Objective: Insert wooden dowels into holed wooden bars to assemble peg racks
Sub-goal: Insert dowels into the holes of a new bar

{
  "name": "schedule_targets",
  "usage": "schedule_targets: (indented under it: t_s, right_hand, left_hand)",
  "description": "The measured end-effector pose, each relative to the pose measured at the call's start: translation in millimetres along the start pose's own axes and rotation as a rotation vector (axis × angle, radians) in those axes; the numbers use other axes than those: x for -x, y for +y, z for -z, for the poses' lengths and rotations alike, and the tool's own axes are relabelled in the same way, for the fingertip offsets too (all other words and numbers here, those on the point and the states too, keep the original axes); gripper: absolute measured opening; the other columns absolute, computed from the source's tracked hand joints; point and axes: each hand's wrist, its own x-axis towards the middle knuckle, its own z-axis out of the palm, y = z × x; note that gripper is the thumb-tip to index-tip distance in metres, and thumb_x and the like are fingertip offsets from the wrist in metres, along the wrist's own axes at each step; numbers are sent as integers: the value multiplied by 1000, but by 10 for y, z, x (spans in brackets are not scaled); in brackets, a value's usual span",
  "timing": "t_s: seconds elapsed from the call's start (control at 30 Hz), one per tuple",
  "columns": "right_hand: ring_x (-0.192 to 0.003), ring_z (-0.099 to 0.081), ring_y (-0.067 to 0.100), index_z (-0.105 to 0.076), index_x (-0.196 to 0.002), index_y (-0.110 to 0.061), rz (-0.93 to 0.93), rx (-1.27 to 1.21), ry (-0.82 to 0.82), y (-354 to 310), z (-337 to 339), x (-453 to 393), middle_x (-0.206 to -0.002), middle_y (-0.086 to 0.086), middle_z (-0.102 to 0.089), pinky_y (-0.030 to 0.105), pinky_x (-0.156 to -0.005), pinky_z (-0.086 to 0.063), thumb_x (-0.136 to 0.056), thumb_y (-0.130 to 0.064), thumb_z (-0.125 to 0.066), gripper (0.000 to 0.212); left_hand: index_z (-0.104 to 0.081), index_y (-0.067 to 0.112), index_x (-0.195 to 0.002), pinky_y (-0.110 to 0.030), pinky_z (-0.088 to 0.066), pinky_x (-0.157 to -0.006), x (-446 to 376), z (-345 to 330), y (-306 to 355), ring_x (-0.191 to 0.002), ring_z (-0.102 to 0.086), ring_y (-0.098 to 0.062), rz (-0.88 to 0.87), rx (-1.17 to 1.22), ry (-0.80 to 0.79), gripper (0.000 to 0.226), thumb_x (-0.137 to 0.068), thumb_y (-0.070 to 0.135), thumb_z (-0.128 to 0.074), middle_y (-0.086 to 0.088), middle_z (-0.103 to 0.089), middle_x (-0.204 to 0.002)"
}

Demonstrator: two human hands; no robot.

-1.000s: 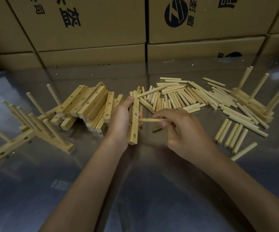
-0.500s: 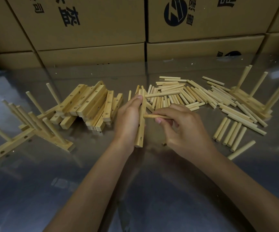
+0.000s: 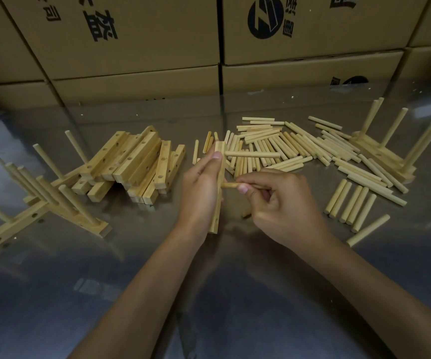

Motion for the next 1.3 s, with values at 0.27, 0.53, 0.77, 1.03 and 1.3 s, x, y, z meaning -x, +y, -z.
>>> schedule_targets:
  t_s: [0.27,0.53,0.77,1.03,1.3]
  right_hand:
    - [-82,-61,5,-65,-107,-23,-181,-293,-4,-20,8,-60,-88,-6,-66,13,-67,-47,-92,-18,-66,16]
    - [-84,-66,15,-64,-112,-28,-277,-310,-75,28,177,-141,-89,-6,-70,36,-77,-57,-93,-28,-65,19]
    - [-69,-57,3,-76,-99,-12,-6,-54,7,18,64,-72,-85,-8,-71,10,-59,-38,-91,-7,-66,13]
    - [-69,-59,14,-76,-96,-11,-44,-159,93,-22,-16,-5,-83,-5,-71,25,-57,-46,-91,-4,-66,13]
    - [-79,-61,4,-57,-113,-26,-121,-275,162,15,176,-132,-91,-8,-67,14,-59,-43,-97,-26,-58,16]
  left_hand:
    - [-61,30,-135,-30,-50,-72,-83,64,16,-130,-54,-27,15,39,27,36,-103,38,-49,-1,-62,-138]
    - [-64,27,-131,-18,-49,-48,-179,179,43,-83,-64,-12,109,104,128,32,-103,35,-51,1,-69,-123]
    - [-61,28,-136,-47,-48,-105,-56,63,5,-128,-55,-19,9,-29,49,36,-102,37,-51,10,-60,-139]
    - [-61,30,-135,-29,-46,-66,-38,56,-4,-123,-58,-26,23,5,49,36,-103,39,-48,-3,-63,-135]
    - [-62,27,-134,-26,-54,-65,-131,138,15,-117,-61,-21,67,77,136,34,-104,37,-48,2,-65,-129]
